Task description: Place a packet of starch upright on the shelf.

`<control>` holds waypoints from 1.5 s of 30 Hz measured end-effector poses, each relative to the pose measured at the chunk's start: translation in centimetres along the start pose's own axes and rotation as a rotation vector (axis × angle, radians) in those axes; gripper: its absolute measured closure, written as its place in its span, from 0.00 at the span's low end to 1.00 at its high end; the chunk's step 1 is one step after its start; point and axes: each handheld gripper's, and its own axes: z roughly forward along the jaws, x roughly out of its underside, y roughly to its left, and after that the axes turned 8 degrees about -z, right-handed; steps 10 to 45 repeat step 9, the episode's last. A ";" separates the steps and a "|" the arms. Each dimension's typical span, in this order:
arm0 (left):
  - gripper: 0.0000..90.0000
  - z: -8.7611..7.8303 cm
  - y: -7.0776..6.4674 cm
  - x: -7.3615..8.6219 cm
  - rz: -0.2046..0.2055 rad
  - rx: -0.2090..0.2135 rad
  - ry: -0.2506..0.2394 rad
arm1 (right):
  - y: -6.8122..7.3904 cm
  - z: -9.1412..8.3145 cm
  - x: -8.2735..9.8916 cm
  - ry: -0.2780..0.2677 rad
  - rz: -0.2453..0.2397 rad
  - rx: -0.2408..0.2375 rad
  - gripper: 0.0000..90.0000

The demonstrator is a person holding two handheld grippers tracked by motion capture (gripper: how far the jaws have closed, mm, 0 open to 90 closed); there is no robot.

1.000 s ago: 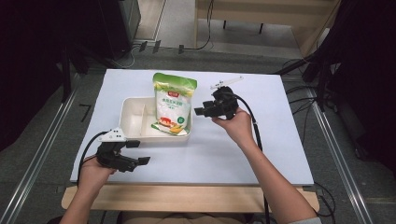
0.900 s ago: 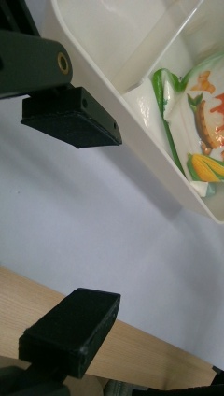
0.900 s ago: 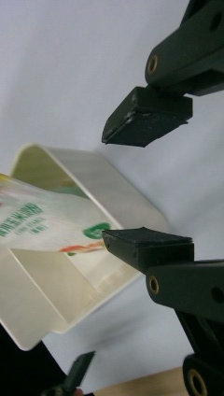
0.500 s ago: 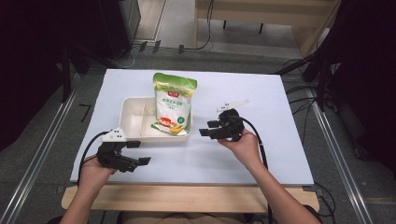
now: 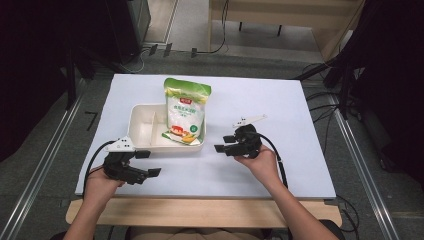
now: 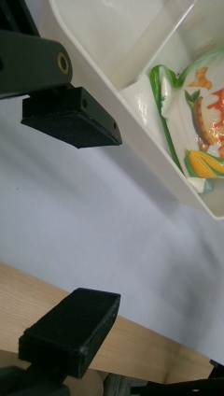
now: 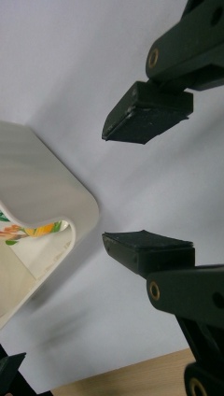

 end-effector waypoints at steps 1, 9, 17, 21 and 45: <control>0.23 0.0 0.0 0.0 0.002 0.000 0.000 | 0.0 0.1 0.0 0.003 0.002 -0.001 0.49; 0.23 0.0 0.0 0.0 -0.001 -0.001 0.000 | -0.1 0.6 0.2 0.035 -0.010 -0.002 0.43; 0.23 0.0 0.0 0.0 -0.001 -0.001 0.000 | -0.1 0.6 0.2 0.035 -0.010 -0.002 0.43; 0.23 0.0 0.0 0.0 -0.001 -0.001 0.000 | -0.1 0.6 0.2 0.035 -0.010 -0.002 0.43; 0.23 0.0 0.0 0.0 -0.001 -0.001 0.000 | -0.1 0.6 0.2 0.035 -0.010 -0.002 0.43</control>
